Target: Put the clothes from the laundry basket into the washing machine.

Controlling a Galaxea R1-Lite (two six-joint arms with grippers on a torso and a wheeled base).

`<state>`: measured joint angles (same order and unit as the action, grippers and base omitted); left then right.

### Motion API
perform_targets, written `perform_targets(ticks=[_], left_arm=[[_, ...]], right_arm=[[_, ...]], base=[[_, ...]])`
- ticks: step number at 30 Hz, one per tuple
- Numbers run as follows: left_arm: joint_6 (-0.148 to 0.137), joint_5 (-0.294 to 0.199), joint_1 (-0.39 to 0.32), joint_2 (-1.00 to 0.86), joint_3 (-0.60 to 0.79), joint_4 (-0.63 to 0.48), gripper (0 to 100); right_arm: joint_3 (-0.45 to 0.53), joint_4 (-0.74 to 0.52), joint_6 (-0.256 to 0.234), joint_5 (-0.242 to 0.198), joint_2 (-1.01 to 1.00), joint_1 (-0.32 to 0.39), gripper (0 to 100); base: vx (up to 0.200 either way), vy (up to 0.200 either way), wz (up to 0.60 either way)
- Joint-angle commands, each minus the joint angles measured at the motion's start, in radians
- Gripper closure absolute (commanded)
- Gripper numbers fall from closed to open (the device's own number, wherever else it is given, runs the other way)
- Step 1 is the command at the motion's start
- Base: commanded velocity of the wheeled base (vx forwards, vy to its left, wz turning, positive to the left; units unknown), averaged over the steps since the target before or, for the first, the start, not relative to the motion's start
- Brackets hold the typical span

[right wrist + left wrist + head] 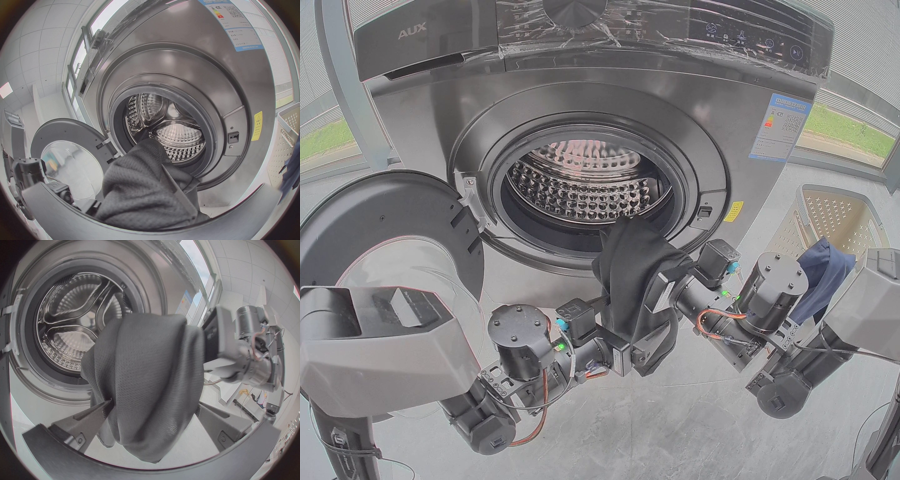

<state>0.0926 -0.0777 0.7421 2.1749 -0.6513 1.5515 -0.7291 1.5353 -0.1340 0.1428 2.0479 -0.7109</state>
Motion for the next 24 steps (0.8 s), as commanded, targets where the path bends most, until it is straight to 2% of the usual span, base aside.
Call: perform_targets(ticks=[1,10,21,22,24], left_arm=[[0.01,0.004,-0.017,0.069,-0.047,0.001,0],[0.018,0.039,-0.089,0.125,-0.148,-0.001,0],[0.026,0.055,-0.098,0.143,-0.194,-0.001,0],[0.027,0.061,-0.098,0.143,-0.194,-0.001,100],[0.03,0.072,-0.098,0.138,-0.194,0.001,100]], right_arm=[[0.007,0.0,-0.001,0.0,-0.006,-0.022,100],[0.06,-0.004,-0.002,0.001,-0.044,-0.07,100],[0.08,0.002,-0.013,0.014,-0.043,-0.081,100],[0.08,0.002,-0.013,0.014,-0.043,-0.081,100],[0.082,0.002,-0.015,0.015,-0.041,-0.079,100]], base=[[0.0,0.0,0.0],[0.0,0.0,0.0],[0.0,0.0,0.0],[0.0,0.0,0.0],[0.0,0.0,0.0]])
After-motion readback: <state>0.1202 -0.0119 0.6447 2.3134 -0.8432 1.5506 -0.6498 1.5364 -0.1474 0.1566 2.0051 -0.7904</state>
